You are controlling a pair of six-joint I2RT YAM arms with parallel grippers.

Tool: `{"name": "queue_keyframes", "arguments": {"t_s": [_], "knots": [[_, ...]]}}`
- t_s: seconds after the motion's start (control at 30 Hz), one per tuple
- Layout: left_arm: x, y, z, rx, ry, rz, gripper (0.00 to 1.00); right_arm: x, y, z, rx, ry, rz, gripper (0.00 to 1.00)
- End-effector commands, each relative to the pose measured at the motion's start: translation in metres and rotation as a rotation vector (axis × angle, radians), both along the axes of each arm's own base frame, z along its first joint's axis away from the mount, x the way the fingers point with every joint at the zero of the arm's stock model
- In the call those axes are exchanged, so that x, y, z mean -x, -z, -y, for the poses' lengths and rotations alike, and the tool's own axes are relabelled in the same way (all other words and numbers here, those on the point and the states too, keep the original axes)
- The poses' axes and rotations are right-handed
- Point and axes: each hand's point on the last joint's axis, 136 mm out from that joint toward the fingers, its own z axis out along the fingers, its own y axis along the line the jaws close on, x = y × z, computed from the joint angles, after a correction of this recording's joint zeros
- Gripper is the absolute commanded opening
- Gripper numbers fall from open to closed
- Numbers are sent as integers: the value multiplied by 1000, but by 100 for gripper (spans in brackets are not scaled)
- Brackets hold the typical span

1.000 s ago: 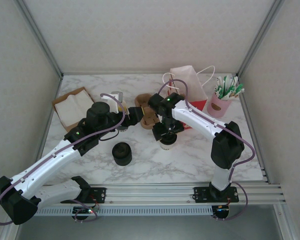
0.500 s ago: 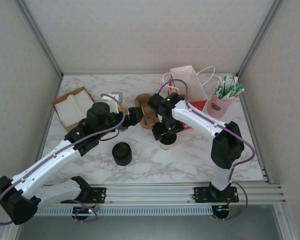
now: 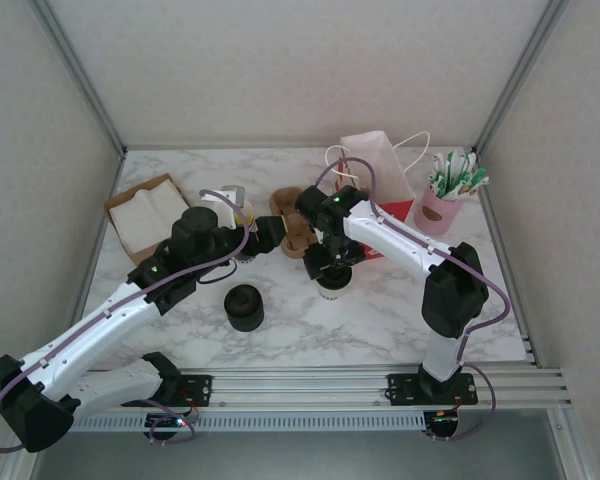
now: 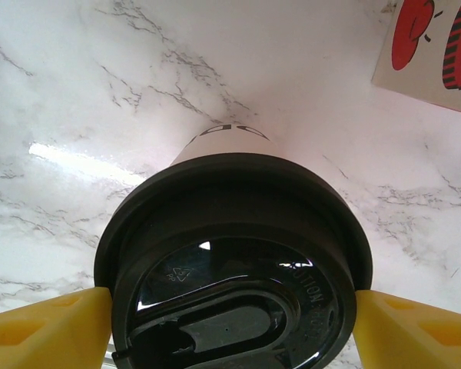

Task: Pack the takeout coffee

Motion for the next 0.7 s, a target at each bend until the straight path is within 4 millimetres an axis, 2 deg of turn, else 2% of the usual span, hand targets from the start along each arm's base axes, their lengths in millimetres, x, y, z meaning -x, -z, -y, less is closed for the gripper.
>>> {"name": "queue_keyframes", "arguments": {"t_s": [0.0,0.17,0.37,0.67], "knots": [[3,-7,1,26,14,29,100,4,9,4,43,-2,-10,80],[3,-8,2,29,17,31,100,4,10,3,42,0,-11,80],[4,-9,1,29,15,32,100,4,10,3,37,-1,-12,74],[4,-14,2,38,19,42,100,7,14,5,42,2,-20,75]]}}
